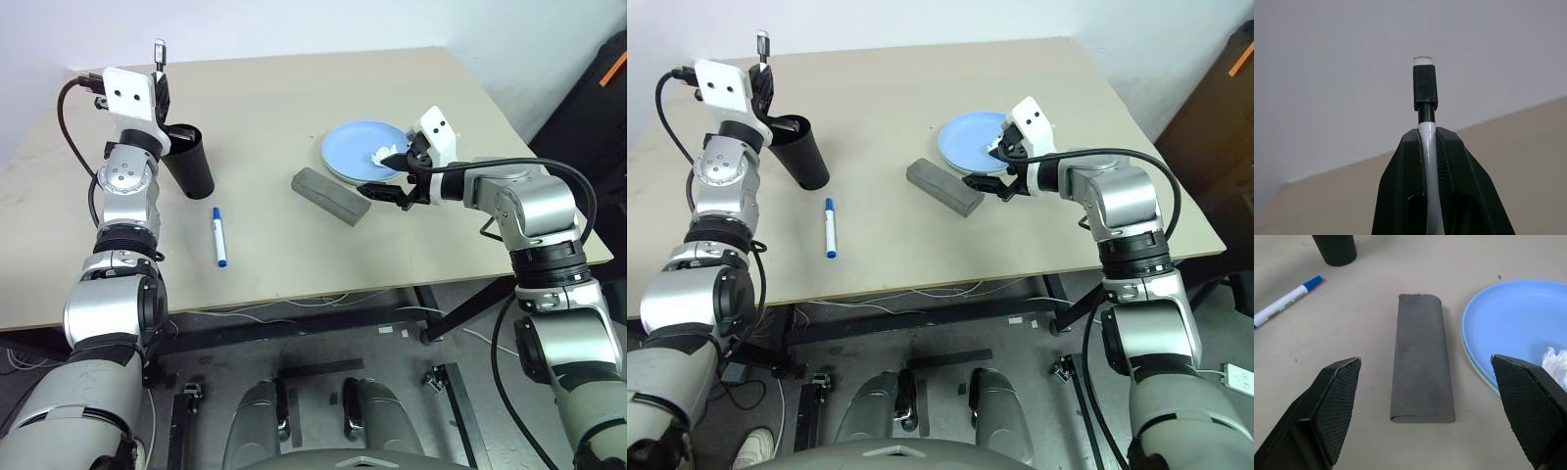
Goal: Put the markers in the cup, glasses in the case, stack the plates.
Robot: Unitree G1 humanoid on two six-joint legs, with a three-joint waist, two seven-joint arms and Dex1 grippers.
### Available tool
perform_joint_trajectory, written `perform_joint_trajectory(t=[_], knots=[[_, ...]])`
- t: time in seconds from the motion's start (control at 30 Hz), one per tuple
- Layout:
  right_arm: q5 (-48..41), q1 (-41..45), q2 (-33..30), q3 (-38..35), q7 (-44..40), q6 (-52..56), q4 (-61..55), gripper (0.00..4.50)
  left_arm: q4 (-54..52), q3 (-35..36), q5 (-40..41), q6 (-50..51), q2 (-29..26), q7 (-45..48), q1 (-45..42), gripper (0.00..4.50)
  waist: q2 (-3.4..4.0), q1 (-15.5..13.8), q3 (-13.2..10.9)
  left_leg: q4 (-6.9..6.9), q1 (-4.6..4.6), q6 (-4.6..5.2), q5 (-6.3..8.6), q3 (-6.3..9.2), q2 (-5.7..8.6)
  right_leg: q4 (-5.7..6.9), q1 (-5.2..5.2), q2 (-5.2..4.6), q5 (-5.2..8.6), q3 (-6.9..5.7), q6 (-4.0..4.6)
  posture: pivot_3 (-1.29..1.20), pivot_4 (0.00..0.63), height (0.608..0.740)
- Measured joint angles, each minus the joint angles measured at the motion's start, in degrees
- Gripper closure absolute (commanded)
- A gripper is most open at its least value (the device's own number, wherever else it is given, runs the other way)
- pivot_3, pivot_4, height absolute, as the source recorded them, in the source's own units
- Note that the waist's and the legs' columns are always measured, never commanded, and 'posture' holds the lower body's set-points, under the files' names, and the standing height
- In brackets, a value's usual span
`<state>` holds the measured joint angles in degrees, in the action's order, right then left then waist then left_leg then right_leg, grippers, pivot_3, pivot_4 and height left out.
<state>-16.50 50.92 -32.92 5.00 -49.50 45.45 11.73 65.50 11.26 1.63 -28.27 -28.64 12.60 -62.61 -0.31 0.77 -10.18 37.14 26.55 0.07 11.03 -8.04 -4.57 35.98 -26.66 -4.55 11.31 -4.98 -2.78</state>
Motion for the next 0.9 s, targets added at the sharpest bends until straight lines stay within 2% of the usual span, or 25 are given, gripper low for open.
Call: perform_joint_trajectory(t=[0.13,0.43,0.77,0.9], knots=[[0.06,0.01,-0.1,0.0,0.19,-0.37,-0.01,0.0,0.16,-0.04,0.01,-0.27,-0.02,-0.27,0.11,4.49,0.0,0.0,0.0,0.01,0.0,0.0,0.0,0.01,0.0,0.02,0.01,0.0,0.0,0.0,0.0,0.0,0.15,0.74],[0.59,0.03,-0.11,0.0,0.62,-1.54,0.03,0.0,0.22,-0.05,0.07,-0.33,-0.02,-0.21,1.1,1.58,0.0,0.01,0.0,0.02,-0.01,0.0,0.0,0.0,0.0,0.03,0.01,0.0,0.0,0.0,0.0,0.0,0.15,0.74],[0.52,0.02,-0.11,0.0,0.62,-1.97,0.02,0.0,0.09,0.07,0.4,-0.54,0.05,1.5,1.23,1.58,0.0,0.01,0.0,0.04,-0.01,0.0,0.0,0.0,0.0,0.05,0.01,0.0,0.0,0.0,-0.01,0.0,0.15,0.74],[-0.11,0.07,-0.1,-0.89,0.61,-1.93,0.01,0.0,-2.93,0.36,3.03,0.78,0.93,7.56,2.93,1.58,0.0,-0.02,0.0,0.05,-0.01,0.0,0.0,0.0,0.0,0.05,0.02,0.0,0.0,0.0,-0.01,0.0,0.15,0.74]])
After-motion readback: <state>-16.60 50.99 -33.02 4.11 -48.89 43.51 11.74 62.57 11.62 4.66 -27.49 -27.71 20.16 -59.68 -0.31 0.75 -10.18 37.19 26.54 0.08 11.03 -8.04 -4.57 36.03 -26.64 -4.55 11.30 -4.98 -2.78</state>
